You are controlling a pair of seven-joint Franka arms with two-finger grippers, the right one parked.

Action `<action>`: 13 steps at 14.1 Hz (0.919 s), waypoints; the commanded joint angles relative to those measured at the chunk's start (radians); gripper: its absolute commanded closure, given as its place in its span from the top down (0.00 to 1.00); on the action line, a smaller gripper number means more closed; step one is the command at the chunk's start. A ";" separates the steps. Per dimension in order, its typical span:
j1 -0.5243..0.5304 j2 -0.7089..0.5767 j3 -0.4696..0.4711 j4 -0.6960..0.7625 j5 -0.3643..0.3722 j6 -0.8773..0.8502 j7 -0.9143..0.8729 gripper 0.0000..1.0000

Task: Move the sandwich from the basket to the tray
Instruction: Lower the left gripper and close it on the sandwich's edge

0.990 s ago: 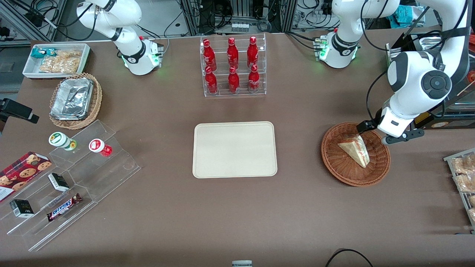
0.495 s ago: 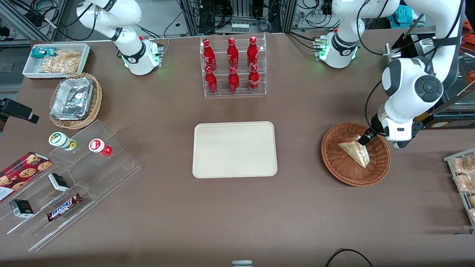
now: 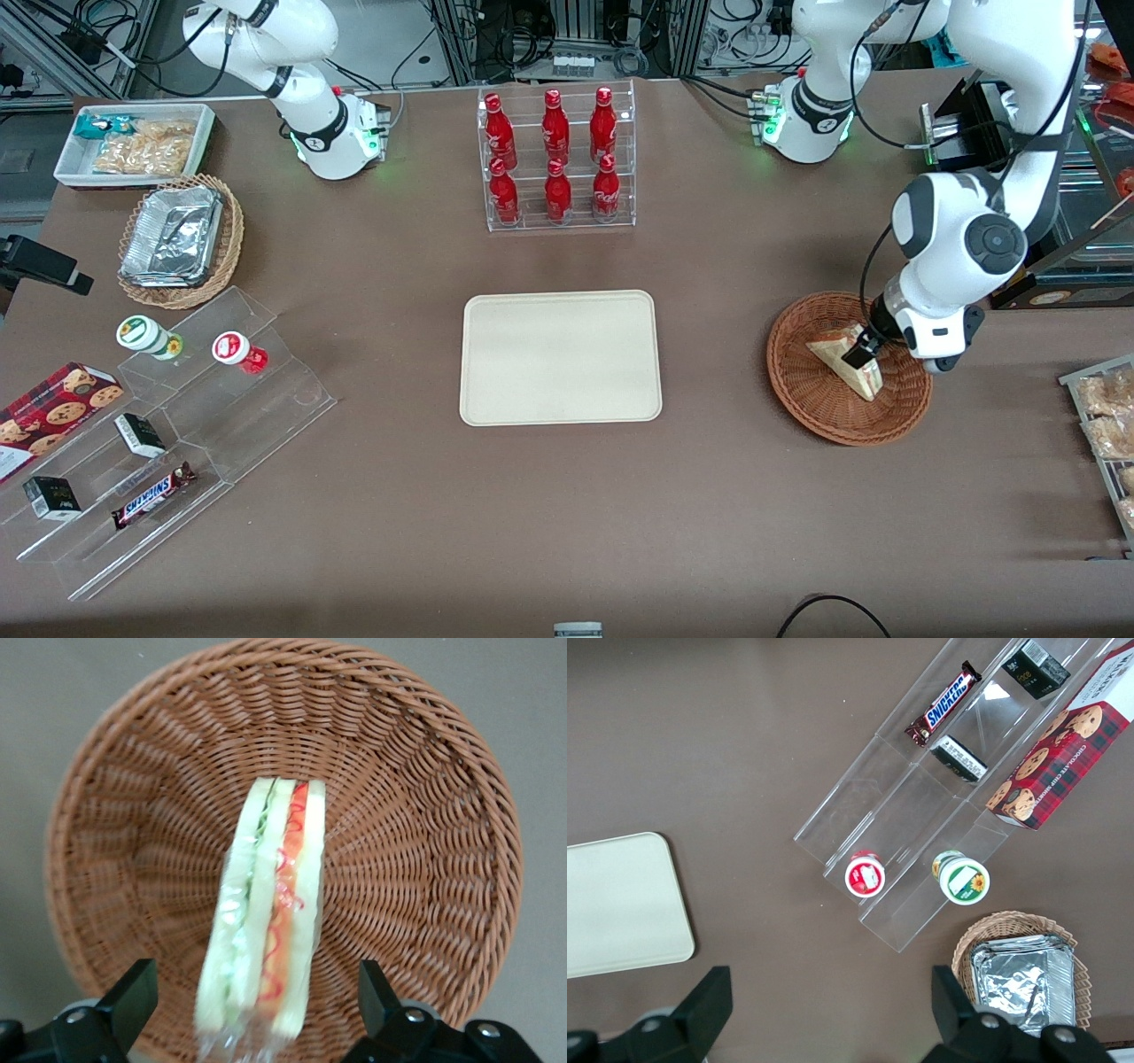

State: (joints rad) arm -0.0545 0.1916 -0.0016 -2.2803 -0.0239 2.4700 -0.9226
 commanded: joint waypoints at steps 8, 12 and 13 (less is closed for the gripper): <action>-0.008 0.011 -0.011 0.019 -0.067 -0.070 -0.039 0.11; -0.033 -0.025 -0.049 0.203 -0.064 -0.378 0.074 0.10; -0.051 -0.015 -0.061 0.240 -0.064 -0.405 0.097 0.10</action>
State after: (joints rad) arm -0.0695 0.1690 -0.0416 -2.1239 -0.0809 2.1482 -0.8647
